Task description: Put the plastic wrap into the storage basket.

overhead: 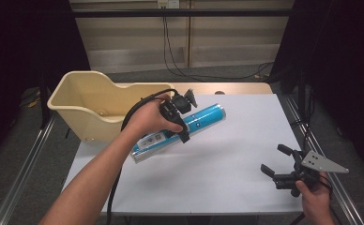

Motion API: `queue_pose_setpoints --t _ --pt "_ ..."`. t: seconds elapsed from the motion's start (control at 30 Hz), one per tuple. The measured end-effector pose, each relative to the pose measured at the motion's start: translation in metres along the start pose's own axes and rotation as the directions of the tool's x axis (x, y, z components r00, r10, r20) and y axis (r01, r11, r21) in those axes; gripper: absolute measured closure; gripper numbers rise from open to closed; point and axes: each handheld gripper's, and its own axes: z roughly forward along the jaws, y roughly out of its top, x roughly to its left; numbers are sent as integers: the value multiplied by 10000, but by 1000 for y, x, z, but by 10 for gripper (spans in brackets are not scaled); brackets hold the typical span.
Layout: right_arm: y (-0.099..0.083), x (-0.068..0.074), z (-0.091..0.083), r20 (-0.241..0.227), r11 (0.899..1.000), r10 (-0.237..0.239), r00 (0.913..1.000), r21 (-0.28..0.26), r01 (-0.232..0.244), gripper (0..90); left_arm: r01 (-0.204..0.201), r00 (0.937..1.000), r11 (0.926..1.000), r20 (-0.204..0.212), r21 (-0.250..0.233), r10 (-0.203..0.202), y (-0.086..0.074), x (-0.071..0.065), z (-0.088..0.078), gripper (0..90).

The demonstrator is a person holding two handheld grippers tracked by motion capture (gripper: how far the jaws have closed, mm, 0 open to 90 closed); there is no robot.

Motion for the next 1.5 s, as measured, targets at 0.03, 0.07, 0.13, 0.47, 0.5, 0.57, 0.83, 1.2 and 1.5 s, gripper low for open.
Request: queue_pose_setpoints --t 0.03,0.07,0.13,0.47,0.5,0.57,0.83,1.2,1.5 --pt "0 0 0 -2 10000 -7 10000 6 7 5 -129 9999 9999 0 26 129 0 1 -2 322" --pt "0 0 0 -11 10000 -2 10000 17 2 5 -80 10000 9999 -2 -88 80 0 1 -3 322" --pt "0 1 0 -6 10000 -21 10000 14 21 5 -42 10000 9999 -40 -116 42 0 3 -7 322" --pt "0 1 0 -37 10000 -47 10000 9 47 5 155 9996 9992 -219 -376 -163 0 12 -25 322" --pt "0 1 0 -36 10000 -48 10000 10 48 5 191 9995 9988 -251 -447 -202 0 13 -28 322" --pt "0 1 0 -52 10000 -43 10000 6 43 5 209 9994 9986 -255 -477 -221 0 15 -32 322" --pt "0 2 0 -61 10000 -67 10000 28 67 5 119 9993 9994 -348 -326 -131 3 20 -41 322" --pt "0 1 0 -113 9999 -152 9998 39 153 5 312 9988 9984 -358 -467 -329 4 29 -54 322" --pt "0 2 0 -132 9998 -155 9998 81 156 5 427 9986 9979 -287 -483 -441 3 42 -60 322"
